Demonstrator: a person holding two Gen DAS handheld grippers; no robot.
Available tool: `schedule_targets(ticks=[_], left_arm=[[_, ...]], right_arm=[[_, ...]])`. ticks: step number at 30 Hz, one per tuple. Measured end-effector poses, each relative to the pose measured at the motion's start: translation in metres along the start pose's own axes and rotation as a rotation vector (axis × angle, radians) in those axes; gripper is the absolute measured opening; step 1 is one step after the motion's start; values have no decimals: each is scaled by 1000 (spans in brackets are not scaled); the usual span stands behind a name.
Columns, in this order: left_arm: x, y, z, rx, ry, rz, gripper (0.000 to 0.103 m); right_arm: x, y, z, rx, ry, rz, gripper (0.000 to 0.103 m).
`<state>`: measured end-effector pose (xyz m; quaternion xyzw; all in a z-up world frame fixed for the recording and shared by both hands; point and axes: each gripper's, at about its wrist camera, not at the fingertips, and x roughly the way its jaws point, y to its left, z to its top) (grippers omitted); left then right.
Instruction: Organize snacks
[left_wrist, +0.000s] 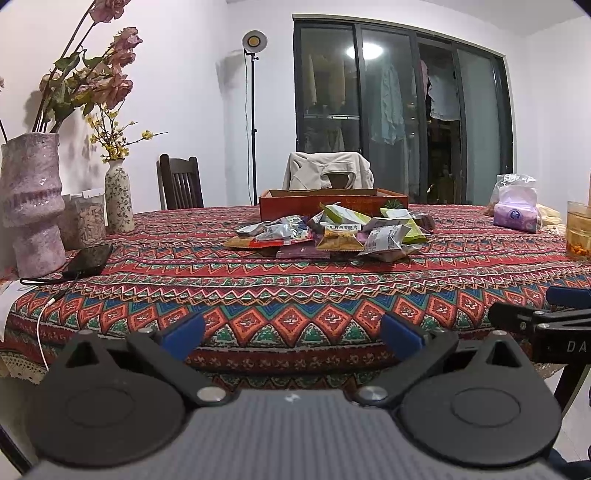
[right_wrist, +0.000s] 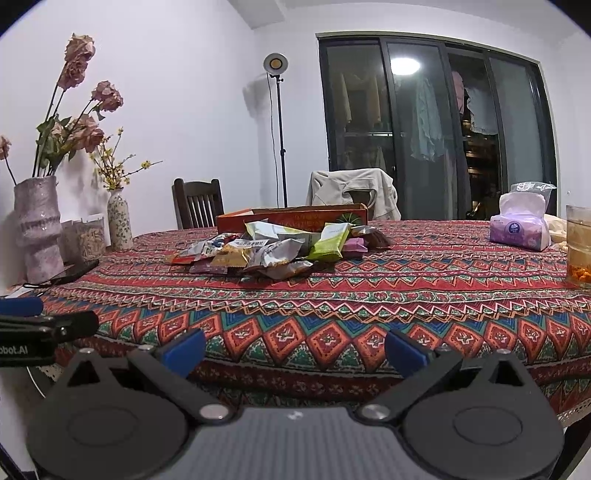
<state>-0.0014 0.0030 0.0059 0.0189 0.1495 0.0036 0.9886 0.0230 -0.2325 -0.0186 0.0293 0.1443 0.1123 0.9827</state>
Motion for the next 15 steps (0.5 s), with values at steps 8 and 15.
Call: schedule_targets(ticks=[8, 15], left_arm=[[-1, 0, 0, 1, -2, -2, 103], [-1, 0, 0, 0, 0, -1, 103]], right_arm=[[-1, -1, 0, 3, -4, -4, 103], [0, -1, 0, -1, -4, -5, 103]])
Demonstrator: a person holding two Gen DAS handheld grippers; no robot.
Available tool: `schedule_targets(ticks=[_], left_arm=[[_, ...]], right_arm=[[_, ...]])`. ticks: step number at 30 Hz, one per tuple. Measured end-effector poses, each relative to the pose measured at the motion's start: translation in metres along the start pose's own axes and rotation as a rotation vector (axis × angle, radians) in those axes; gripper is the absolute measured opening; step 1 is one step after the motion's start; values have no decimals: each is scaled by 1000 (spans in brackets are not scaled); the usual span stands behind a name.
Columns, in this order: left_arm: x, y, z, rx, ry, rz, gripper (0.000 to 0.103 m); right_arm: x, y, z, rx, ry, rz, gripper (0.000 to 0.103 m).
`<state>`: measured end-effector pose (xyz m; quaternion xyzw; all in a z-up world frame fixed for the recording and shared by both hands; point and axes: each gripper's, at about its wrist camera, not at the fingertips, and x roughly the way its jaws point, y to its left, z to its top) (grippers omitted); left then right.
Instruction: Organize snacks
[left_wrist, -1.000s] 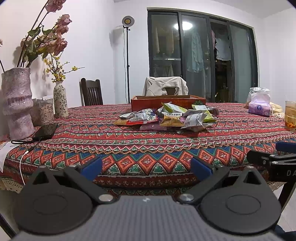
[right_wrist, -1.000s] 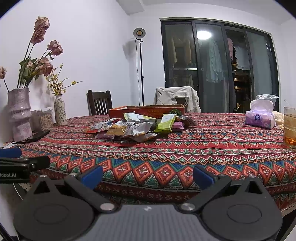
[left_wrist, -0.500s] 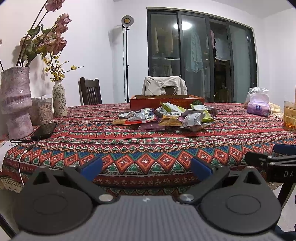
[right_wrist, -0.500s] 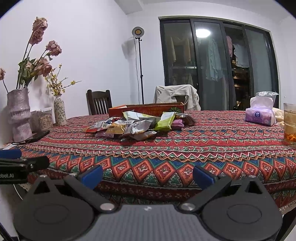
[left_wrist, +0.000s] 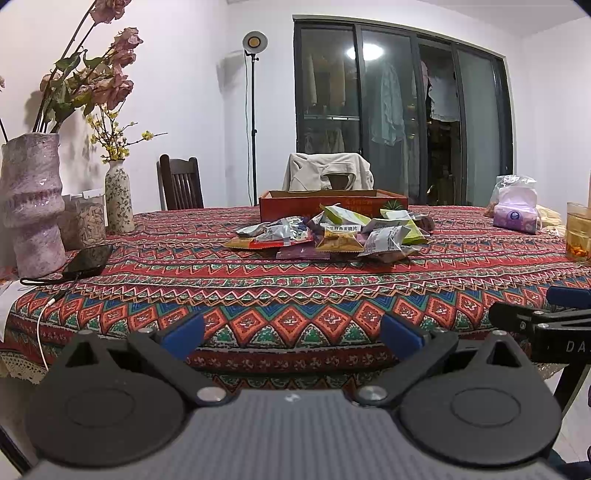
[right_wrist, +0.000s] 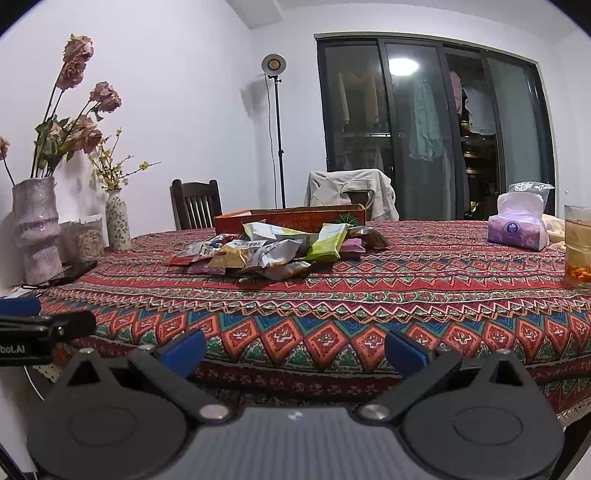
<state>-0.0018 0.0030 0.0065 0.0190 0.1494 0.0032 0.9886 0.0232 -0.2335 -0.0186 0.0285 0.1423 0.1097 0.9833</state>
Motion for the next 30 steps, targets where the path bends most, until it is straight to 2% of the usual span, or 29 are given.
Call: schedule_targets(ticks=[30], left_arm=[[2, 0, 1, -2, 7, -9, 103]], right_arm=[[2, 1, 4, -16, -14, -15, 103]])
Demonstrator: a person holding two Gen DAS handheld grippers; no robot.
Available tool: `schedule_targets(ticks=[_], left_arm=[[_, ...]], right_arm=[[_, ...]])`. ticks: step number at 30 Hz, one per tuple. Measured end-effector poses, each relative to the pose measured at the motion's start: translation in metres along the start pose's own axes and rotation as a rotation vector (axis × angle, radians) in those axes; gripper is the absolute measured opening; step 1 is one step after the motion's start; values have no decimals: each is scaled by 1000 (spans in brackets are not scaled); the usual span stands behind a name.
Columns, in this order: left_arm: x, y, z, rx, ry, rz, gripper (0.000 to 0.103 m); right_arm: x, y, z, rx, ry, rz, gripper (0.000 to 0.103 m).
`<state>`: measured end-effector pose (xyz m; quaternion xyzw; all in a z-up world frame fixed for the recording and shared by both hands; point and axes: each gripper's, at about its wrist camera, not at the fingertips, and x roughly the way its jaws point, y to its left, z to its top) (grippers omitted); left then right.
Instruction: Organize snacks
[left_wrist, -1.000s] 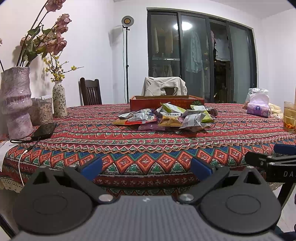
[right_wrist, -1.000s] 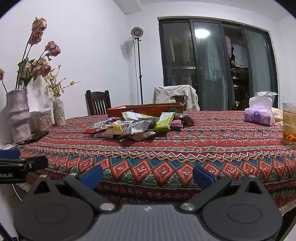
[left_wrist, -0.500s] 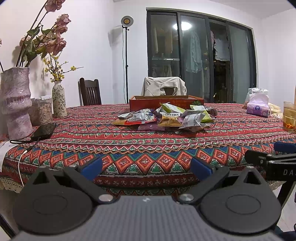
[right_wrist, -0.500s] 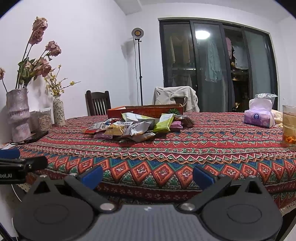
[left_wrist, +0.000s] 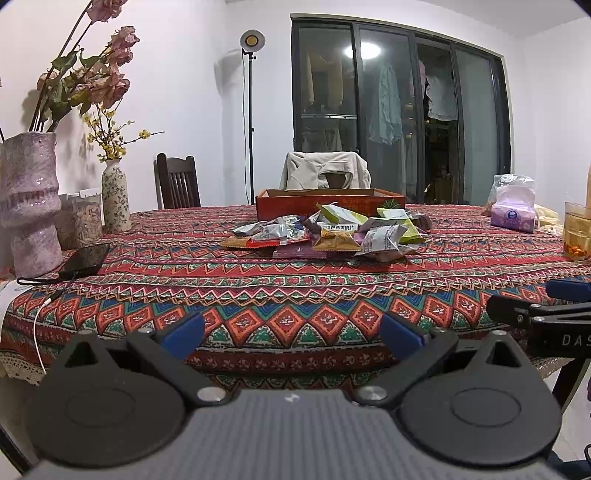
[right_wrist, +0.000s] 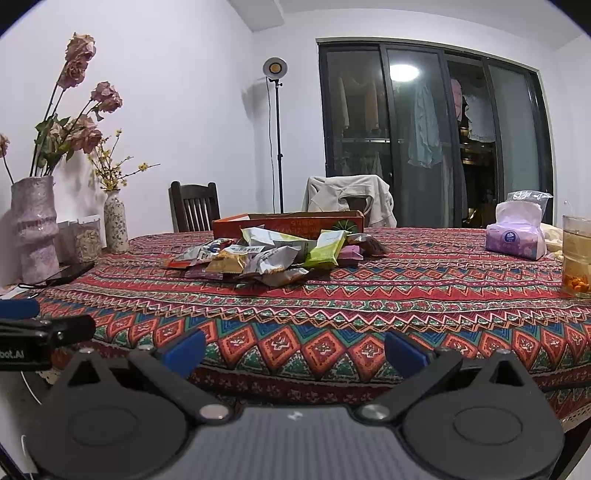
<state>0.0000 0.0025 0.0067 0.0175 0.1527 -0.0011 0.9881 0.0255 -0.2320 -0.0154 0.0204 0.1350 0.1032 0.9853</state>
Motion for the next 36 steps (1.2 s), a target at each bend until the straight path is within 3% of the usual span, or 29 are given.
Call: schedule_targets(ticks=[5, 9, 14, 17, 20, 23, 27, 30, 33, 36], left_arm=[[8, 1, 6, 0, -1, -3, 103], [35, 1, 22, 29, -14, 11, 103], [80, 9, 48, 32, 7, 27, 103], [101, 15, 61, 21, 16, 22, 103], [121, 18, 69, 24, 9, 31, 103], [142, 13, 76, 47, 7, 44, 102], [174, -5, 85, 46, 68, -65, 96], [203, -22, 91, 31, 147, -144, 84], [229, -34, 94, 58, 180, -128, 80], [244, -39, 93, 78, 237, -138, 72]], right_arm=[[2, 5, 2, -35, -27, -4, 103], [21, 11, 22, -85, -47, 38, 103], [82, 21, 57, -126, -37, 52, 102], [130, 29, 73, -126, 41, 60, 101], [173, 35, 87, -138, 121, 58, 94], [208, 41, 90, -239, 181, 9, 82], [220, 25, 90, -286, 234, 53, 54], [211, -4, 87, -284, 255, 54, 54], [203, -34, 87, -283, 270, 40, 56], [195, -54, 84, -246, 274, 44, 75]])
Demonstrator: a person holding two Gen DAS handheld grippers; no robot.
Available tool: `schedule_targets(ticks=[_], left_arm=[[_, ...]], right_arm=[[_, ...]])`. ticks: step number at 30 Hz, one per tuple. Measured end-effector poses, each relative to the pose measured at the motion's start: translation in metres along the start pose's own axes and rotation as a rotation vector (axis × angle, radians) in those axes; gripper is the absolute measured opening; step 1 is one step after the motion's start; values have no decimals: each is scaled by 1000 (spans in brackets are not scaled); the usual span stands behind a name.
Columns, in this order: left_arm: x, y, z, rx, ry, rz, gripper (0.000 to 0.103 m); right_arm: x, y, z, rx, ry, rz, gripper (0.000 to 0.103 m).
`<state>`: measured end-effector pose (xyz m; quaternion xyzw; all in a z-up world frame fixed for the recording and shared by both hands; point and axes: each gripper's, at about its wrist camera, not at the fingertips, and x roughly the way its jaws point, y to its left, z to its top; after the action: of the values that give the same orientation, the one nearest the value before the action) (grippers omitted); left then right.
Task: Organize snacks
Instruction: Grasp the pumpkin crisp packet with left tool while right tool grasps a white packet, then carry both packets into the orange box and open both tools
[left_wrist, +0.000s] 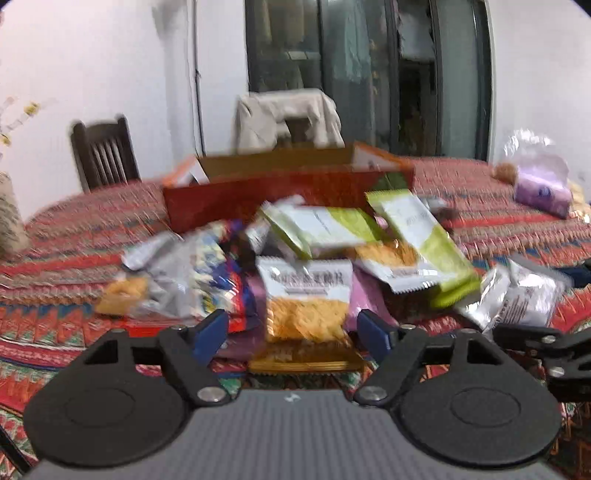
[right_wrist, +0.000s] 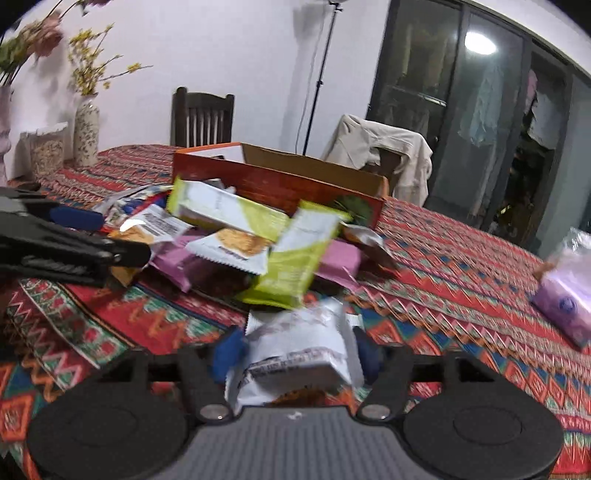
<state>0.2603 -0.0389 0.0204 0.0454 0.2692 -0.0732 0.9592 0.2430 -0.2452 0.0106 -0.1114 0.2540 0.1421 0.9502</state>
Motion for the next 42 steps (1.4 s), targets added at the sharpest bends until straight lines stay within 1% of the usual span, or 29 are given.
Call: schedule_targets(ticks=[1, 2, 3, 5, 6, 9, 11, 13, 15, 16, 20, 22, 24, 29, 32, 34, 36, 39, 41, 42], left_arm=[[2, 1, 0, -1, 11, -14, 70], [2, 1, 0, -5, 9, -17, 60], [1, 2, -1, -7, 5, -9, 56], [-2, 3, -1, -6, 9, 6, 50], [-4, 3, -1, -9, 17, 10, 49], [-16, 1, 0, -30, 36, 2, 49], [-27, 1, 0, -51, 34, 7, 49], [-37, 1, 1, -68, 30, 21, 49], [-43, 3, 2, -95, 36, 35, 49], [-45, 5, 4, -110, 42, 39, 49], [-50, 9, 13, -128, 44, 68, 49], [-51, 10, 19, -126, 38, 82, 49], [-51, 10, 24, -127, 36, 85, 49], [-45, 10, 31, -129, 44, 82, 49], [-40, 11, 35, -117, 45, 83, 49], [-38, 13, 39, -112, 39, 74, 49], [-36, 14, 41, -107, 36, 66, 49], [-31, 16, 42, -108, 38, 54, 49], [-29, 17, 42, -111, 40, 46, 49], [-29, 17, 42, -112, 39, 40, 49]], right_arm=[[-2, -3, -3, 8, -3, 10, 76], [-2, -6, -5, 16, -5, 21, 76], [-3, -8, -7, 25, -11, 35, 76], [-1, -9, -7, 26, -7, 61, 76], [2, -9, -6, 22, -12, 62, 76], [7, -5, 1, -40, -17, 27, 76], [7, -5, 9, -67, -14, 8, 76], [4, -12, 15, -31, -14, 26, 77], [3, -17, 15, 0, -3, 80, 77], [3, -17, 13, -8, 5, 100, 77], [10, -9, 6, -116, 53, 114, 75], [7, -6, 3, -166, 56, 106, 74], [1, -10, 3, -159, 75, 117, 73], [-10, -26, -4, -123, 116, 131, 75], [-13, -36, -5, -69, 140, 135, 80], [-20, -42, -3, -53, 122, 116, 88], [-26, -48, -1, -35, 124, 114, 88], [-28, -52, -5, -9, 141, 117, 86], [-26, -46, -8, -43, 161, 115, 84], [-25, -42, -9, -56, 166, 119, 76]])
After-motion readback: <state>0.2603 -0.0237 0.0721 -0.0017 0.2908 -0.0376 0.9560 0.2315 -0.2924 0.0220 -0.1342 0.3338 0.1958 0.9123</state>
